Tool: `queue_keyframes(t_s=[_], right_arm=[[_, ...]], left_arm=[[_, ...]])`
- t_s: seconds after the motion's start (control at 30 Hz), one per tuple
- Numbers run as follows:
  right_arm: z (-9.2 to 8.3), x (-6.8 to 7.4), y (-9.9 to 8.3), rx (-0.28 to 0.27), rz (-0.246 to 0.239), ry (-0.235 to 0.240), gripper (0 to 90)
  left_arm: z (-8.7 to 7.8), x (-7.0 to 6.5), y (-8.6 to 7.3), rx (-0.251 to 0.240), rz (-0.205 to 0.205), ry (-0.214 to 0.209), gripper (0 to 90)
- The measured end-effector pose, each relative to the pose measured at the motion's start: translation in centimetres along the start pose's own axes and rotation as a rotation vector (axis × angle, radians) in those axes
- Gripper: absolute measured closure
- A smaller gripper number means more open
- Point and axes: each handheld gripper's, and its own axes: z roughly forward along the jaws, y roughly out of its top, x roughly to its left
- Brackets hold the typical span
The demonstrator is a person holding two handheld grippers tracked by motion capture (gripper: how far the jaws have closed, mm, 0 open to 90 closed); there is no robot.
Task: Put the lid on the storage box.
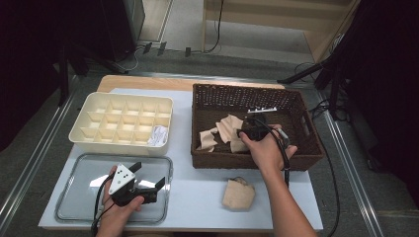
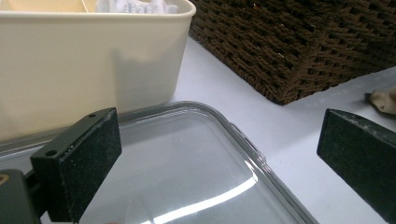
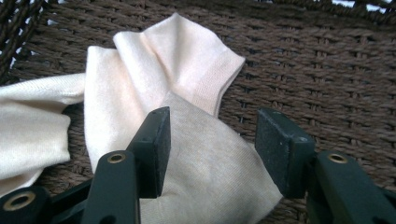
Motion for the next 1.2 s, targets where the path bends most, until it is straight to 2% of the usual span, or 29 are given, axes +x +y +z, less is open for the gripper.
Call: queue_keyframes(t_s=[0.23, 0.33, 0.37, 0.43, 0.5, 0.53, 0.6, 0.67, 0.77, 0.9, 1.03, 1.1, 1.2], right_arm=[[0.9, -0.2, -0.1, 0.073, 0.047, -0.014, 47.7], [1.3, -0.2, -0.3, 0.091, 0.039, -0.022, 51.0], [1.4, -0.3, -0.3, 0.094, 0.039, -0.023, 54.7], [1.3, -0.4, -0.3, 0.099, 0.053, -0.030, 68.0], [1.2, -0.4, -0.2, 0.104, 0.034, -0.043, 83.0], [1.1, -0.4, -0.1, 0.106, 0.026, -0.048, 87.3], [0.8, -0.5, 0.1, 0.102, 0.026, -0.053, 88.7], [0.5, -0.5, 0.2, 0.067, 0.015, -0.060, 89.0], [-0.5, -0.6, 0.4, -0.035, 0.022, -0.062, 89.3], [-1.3, -0.4, 0.3, -0.133, -0.007, -0.071, 89.3], [-2.7, -0.4, 0.2, -0.262, 0.010, -0.043, 89.3], [-3.5, -0.4, 0.1, -0.339, -0.001, -0.028, 89.3], [-4.5, -0.5, 0.0, -0.415, 0.005, -0.011, 89.3]], left_arm=[[0.0, 0.0, 0.0, 0.000, -0.001, 0.000, 0.0], [0.0, 0.0, 0.0, -0.001, -0.003, -0.001, 0.0], [0.0, 0.0, 0.0, -0.001, -0.002, 0.000, 0.0], [0.0, 0.0, 0.0, 0.000, -0.003, -0.001, 0.0], [0.0, 0.1, 0.0, 0.000, -0.003, -0.001, 0.0], [0.0, 0.1, 0.0, 0.000, -0.003, -0.001, 0.0], [0.0, 0.1, 0.0, 0.000, -0.005, -0.002, 0.0], [0.0, 0.1, 0.0, 0.000, -0.005, -0.002, 0.0], [0.0, 0.1, 0.0, 0.000, -0.006, -0.002, 0.0], [0.0, 0.1, 0.0, 0.000, -0.007, -0.002, 0.0], [0.1, 0.1, 0.0, 0.000, -0.006, -0.002, 0.0], [0.1, 0.1, 0.0, 0.000, -0.006, -0.001, 0.0], [0.1, 0.1, 0.0, 0.001, -0.005, 0.000, 0.0]])
